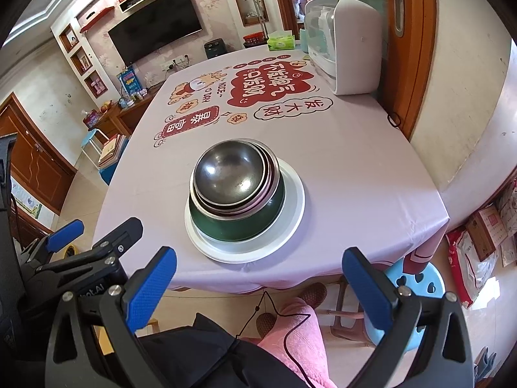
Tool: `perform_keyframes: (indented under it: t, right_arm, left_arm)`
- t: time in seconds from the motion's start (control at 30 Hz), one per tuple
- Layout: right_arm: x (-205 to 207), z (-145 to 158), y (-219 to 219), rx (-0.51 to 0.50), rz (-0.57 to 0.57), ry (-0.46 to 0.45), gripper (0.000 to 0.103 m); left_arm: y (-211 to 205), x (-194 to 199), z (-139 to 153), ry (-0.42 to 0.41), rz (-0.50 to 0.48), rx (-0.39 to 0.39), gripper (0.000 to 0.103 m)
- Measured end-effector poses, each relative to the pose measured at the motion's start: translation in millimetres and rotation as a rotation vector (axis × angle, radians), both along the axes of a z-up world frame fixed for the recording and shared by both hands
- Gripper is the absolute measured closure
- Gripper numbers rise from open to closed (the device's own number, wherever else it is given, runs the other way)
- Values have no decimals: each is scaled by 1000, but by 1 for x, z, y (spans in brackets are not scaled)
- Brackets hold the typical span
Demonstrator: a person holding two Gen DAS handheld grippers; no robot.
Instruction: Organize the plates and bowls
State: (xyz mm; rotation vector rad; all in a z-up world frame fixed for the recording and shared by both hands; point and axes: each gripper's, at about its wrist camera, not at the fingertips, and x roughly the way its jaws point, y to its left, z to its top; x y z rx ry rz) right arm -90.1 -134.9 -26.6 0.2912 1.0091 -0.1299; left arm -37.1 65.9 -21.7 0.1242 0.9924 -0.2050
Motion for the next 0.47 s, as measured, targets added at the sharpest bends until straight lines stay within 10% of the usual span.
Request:
perform_keyframes:
  t: [0.47]
  right_arm:
    - [0, 0, 0, 0, 0, 0, 0]
  left_arm:
    - [0, 2, -3, 5, -1, -1, 1]
